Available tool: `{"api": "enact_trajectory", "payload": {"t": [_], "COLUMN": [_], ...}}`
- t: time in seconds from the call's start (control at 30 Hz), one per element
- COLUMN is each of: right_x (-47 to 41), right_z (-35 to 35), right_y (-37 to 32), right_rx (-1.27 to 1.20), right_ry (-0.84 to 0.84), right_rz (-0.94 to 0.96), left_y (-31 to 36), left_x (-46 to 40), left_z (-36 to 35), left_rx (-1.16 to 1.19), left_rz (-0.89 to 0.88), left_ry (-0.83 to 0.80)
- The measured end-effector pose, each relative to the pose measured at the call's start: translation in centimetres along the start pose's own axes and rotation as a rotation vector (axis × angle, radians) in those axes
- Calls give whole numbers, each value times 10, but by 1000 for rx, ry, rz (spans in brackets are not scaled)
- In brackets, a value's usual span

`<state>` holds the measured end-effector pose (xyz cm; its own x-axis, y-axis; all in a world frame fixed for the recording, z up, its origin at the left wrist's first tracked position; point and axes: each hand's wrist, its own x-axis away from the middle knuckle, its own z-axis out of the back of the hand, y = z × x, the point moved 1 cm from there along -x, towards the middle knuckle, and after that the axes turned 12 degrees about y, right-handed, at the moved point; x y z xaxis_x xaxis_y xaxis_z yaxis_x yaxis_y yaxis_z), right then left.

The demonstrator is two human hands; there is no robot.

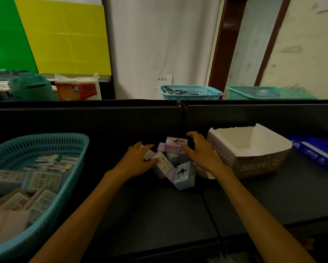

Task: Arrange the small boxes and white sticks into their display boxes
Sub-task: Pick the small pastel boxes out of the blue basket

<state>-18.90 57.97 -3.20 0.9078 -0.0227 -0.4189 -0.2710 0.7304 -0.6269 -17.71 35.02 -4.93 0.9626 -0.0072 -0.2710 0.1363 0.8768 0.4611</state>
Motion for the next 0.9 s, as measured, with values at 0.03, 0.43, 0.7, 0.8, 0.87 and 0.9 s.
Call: {"api": "enact_trajectory", "payload": {"t": [0.03,0.43,0.7,0.8,0.87,0.9], "right_x": [0,23,38,49,55,58], "right_z": [2,-2,-34,-51,-61,-66], "right_y": [-3,-55,-116,-144,-165,-176], "right_rx": [28,247,199,167,155,151], "right_ry": [9,-88,-173,-176,-182,-180], "right_rz": [23,327,433,507,541,551], "left_y": [3,10,-36,-59,-77,-86], "left_x": [0,31,81,100,111,117], "left_z": [4,79,143,171,189,198], "left_rx": [-39,-370,-449,-462,-453,-446], "left_rz": [-25,-140,2,41,61,63], "left_ry": [28,156,183,197,200,205]}}
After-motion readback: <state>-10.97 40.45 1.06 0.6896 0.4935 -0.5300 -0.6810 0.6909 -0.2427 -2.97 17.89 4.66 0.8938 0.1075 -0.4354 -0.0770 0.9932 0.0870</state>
